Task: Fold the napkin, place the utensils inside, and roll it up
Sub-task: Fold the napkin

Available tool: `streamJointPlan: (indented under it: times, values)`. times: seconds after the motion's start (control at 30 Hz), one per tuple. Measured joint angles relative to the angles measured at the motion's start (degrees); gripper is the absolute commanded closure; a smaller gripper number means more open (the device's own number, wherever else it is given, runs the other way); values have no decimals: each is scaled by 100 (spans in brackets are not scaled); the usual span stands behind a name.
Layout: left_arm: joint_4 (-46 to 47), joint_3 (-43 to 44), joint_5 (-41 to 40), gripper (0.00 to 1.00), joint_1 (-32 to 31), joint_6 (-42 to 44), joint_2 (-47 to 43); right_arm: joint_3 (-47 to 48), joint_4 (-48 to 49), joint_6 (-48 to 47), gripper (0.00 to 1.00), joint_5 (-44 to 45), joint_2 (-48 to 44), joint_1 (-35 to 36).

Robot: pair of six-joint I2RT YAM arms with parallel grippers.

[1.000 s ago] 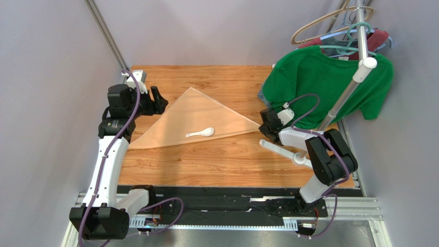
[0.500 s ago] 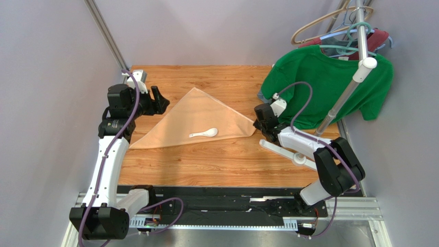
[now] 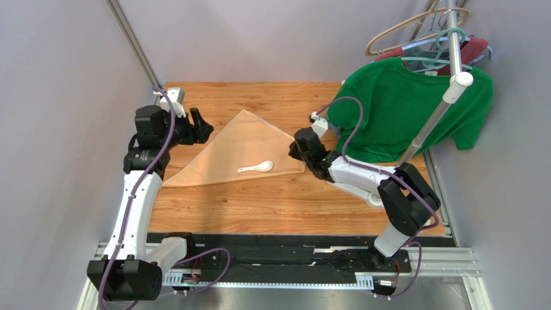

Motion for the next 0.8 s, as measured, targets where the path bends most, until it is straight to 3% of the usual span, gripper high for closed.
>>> streamJointPlan:
  times: [0.47, 0.8]
  values:
    - [0, 0, 0, 27, 0, 2, -2, 1167, 643, 131, 100, -651, 1097, 955]
    - [26, -20, 0, 27, 0, 2, -46, 1665, 866, 131, 100, -887, 1657, 1217]
